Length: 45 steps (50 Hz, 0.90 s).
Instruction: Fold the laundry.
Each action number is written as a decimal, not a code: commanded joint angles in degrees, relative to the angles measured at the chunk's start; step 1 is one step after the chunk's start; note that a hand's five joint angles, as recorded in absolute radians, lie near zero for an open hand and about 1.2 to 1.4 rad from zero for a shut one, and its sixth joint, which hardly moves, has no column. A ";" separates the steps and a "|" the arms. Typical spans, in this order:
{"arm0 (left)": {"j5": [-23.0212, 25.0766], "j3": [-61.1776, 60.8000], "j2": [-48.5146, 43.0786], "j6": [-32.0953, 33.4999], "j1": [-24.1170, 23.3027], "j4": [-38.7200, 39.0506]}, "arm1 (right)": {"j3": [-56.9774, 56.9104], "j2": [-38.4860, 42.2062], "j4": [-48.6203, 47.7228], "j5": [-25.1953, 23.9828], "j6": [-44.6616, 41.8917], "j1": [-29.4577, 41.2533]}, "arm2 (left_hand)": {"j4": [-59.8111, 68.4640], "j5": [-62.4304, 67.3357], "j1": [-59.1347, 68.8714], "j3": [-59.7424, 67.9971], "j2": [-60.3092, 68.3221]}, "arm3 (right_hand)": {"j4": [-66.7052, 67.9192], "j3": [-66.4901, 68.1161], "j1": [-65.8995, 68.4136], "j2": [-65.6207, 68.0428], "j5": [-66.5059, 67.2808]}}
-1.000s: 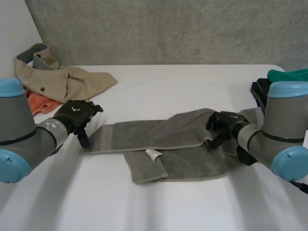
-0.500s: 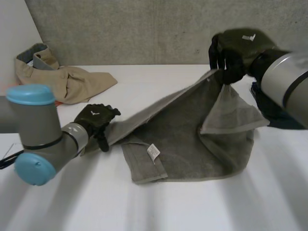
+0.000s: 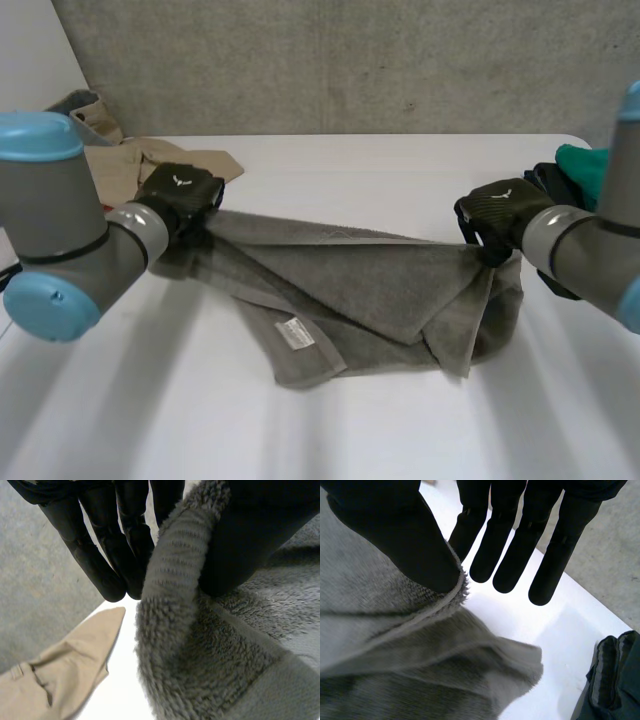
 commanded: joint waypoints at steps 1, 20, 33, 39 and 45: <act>1.01 18.54 -8.68 0.66 0.63 0.32 | -10.26 9.84 -14.52 0.22 -0.88 0.25 | 11.63 14.64 13.07 12.19 11.45 | 11.70 12.01 14.51 12.63 12.68; -6.47 36.08 -1.84 -18.42 -0.69 9.64 | -23.57 1.86 -30.80 0.05 5.28 0.26 | 11.63 14.64 13.07 12.19 11.45 | 11.70 12.01 14.51 12.63 12.68; -2.69 2.34 -3.49 -13.25 2.74 9.37 | 10.34 -1.67 -29.22 -11.19 0.19 -0.36 | 11.63 14.64 13.07 12.19 11.45 | 11.70 12.01 14.51 12.63 12.68; -2.51 -1.55 -7.45 -5.78 4.32 8.58 | 16.61 3.08 -29.22 -12.52 -5.26 0.34 | 0.23 3.24 1.68 0.80 0.05 | 11.70 12.01 14.51 12.63 12.68; -2.07 -1.91 -7.54 -1.72 5.55 6.12 | 15.91 6.07 -26.50 -10.59 -4.84 0.69 | -19.96 -16.95 -18.52 -19.39 -20.14 | -3.40 -3.10 -0.60 -2.47 -2.42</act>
